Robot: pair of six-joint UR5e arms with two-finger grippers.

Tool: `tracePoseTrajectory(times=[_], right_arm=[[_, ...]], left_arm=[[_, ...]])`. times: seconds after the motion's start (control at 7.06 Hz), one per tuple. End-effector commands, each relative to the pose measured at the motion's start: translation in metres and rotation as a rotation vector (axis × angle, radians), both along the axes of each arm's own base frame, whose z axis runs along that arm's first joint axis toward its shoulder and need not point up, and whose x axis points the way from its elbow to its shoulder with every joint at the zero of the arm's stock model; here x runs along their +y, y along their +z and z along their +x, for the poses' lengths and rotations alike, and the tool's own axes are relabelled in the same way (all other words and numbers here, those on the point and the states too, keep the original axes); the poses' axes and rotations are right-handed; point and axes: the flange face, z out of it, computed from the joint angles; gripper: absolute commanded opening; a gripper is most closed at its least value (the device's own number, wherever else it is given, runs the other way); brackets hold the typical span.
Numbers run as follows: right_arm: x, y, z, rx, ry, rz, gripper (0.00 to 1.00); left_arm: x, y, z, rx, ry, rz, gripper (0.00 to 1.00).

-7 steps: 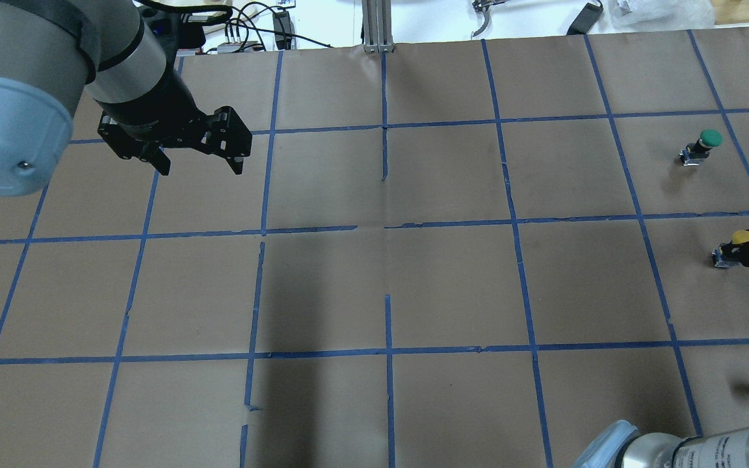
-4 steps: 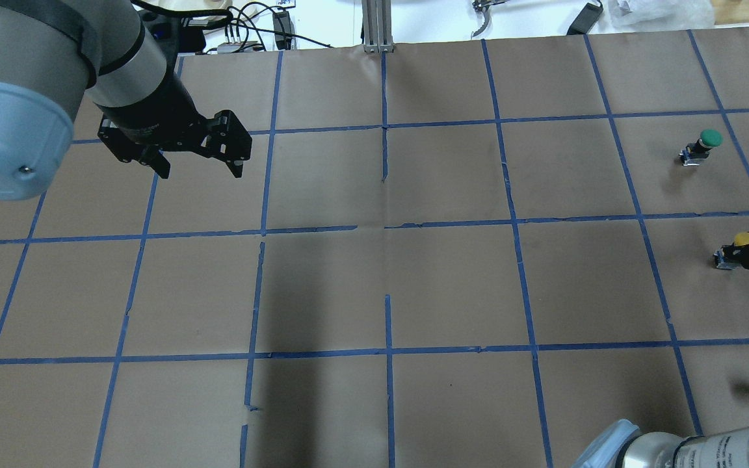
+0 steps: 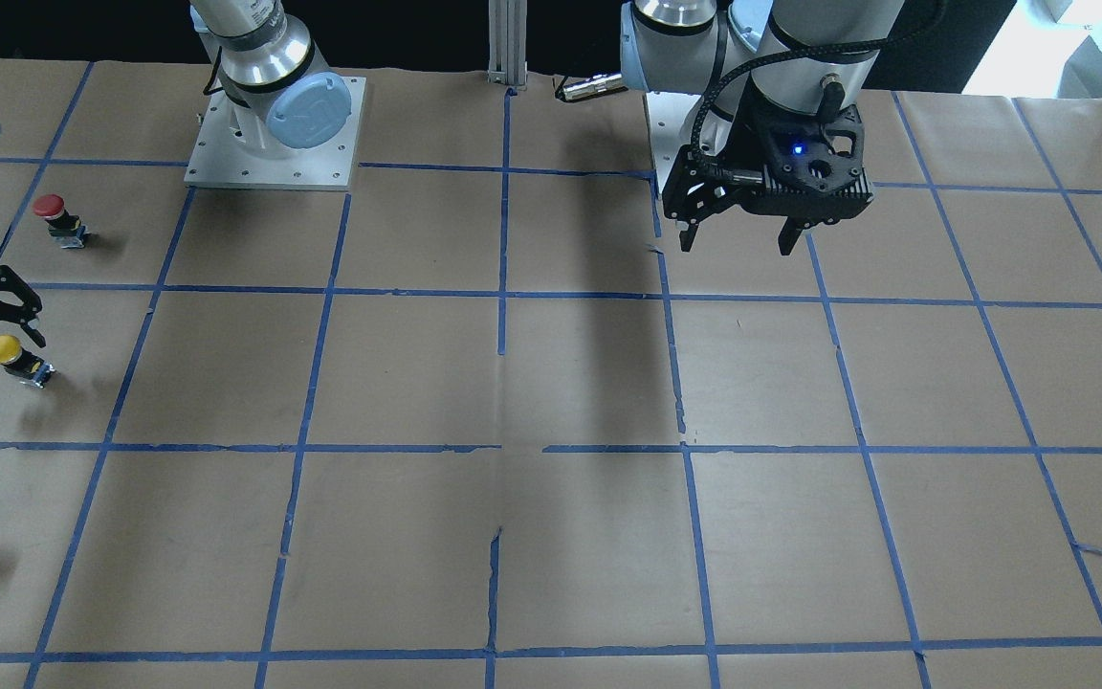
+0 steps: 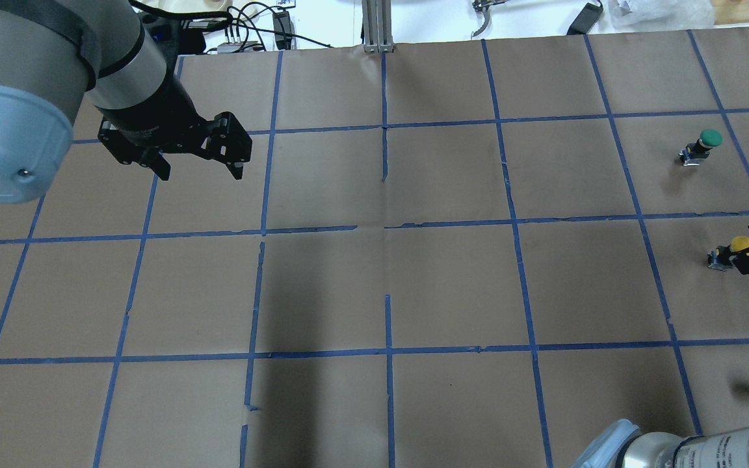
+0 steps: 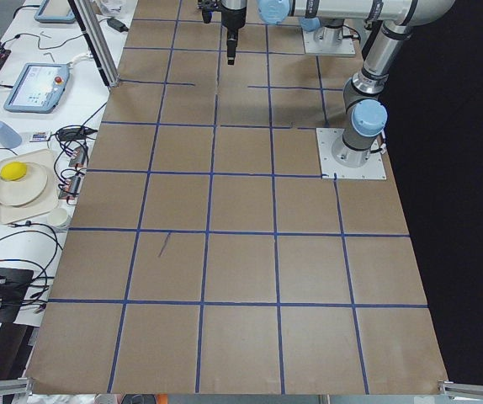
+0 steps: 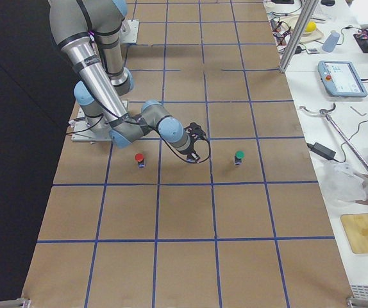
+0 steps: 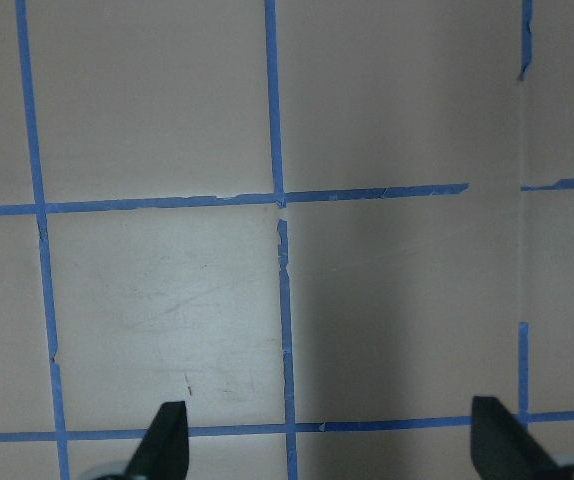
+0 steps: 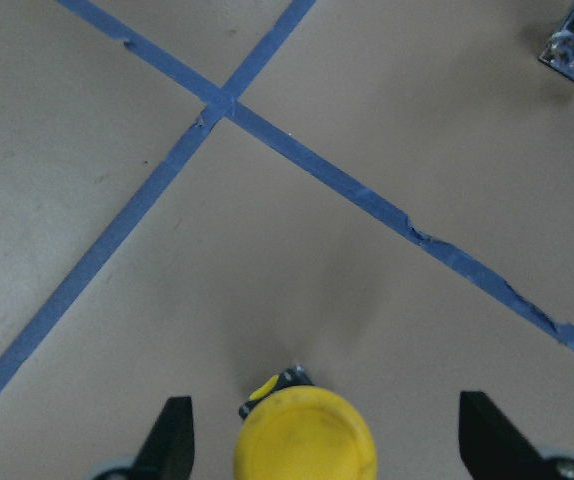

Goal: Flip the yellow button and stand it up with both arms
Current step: 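Lower the button upright onto the table with the right gripper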

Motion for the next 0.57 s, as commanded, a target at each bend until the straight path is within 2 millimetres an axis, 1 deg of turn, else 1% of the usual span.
tracePoseTrajectory(times=[0.0,0.14,0.28,0.42], right_arm=[[0.000,0.012,-0.002,0.000,-0.090,0.017,0.99],[0.000,0.035,0.002,0.033,-0.152,0.043,0.99],[-0.003,0.062,0.011,0.045,-0.196,0.063,1.00],[-0.010,0.089,0.023,0.024,-0.281,0.137,1.00]], left_arm=[[0.000,0.000,0.000,0.001,0.000,-0.001,1.00],[0.000,0.000,-0.001,0.001,-0.002,-0.001,1.00],[0.000,0.000,0.000,0.001,0.000,0.001,1.00],[0.000,0.000,-0.001,0.001,-0.002,0.001,1.00]])
